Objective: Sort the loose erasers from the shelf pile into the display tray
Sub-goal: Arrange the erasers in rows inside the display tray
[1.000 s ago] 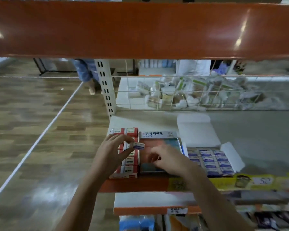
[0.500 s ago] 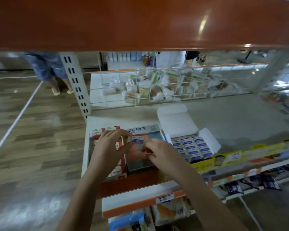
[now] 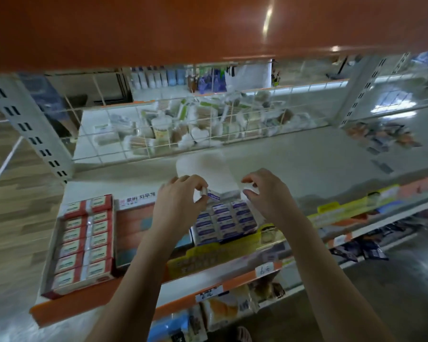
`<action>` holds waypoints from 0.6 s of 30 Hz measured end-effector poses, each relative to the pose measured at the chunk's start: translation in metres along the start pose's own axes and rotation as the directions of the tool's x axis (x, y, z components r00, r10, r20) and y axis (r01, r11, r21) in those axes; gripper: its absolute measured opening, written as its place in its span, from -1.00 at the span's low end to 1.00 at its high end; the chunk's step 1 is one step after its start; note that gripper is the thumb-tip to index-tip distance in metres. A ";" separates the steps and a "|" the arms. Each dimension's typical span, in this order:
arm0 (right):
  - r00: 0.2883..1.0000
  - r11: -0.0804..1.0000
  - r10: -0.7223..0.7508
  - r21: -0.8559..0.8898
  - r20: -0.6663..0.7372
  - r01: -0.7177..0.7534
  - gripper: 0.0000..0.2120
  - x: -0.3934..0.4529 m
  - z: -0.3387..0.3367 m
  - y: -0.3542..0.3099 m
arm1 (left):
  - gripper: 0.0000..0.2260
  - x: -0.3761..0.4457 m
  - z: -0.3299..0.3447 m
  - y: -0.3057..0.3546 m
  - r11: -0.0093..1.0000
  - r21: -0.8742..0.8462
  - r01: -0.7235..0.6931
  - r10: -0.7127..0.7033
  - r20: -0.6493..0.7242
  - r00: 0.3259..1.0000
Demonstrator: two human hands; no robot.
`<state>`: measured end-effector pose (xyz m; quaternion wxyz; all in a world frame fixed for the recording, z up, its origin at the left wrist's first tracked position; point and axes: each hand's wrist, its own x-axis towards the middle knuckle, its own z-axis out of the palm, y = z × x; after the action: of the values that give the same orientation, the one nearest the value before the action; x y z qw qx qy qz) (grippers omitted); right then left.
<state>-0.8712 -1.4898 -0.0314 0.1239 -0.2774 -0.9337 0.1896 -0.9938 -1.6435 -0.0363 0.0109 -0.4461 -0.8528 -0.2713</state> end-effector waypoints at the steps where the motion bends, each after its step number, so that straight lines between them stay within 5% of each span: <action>1: 1.000 1.000 0.005 0.001 0.008 -0.005 -0.76 0.003 0.001 0.006 | -0.89 0.003 0.006 0.005 0.999 0.036 0.015 -0.015 0.008 1.000; 8: 0.993 0.999 -0.004 0.052 0.118 -0.003 -0.73 0.022 0.013 0.029 | -0.82 0.012 0.034 0.028 0.951 0.264 0.162 -0.172 0.013 0.985; 18: 0.980 0.984 -0.116 0.155 0.162 0.091 -0.80 0.027 0.021 0.040 | -0.82 0.010 0.052 0.049 0.927 0.270 0.261 -0.263 -0.032 0.964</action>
<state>-0.8819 -1.4494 -0.0641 0.0736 -0.2012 -0.9376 0.2739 -0.9506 -1.5888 -0.0553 0.0336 -0.3232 -0.9338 -0.1498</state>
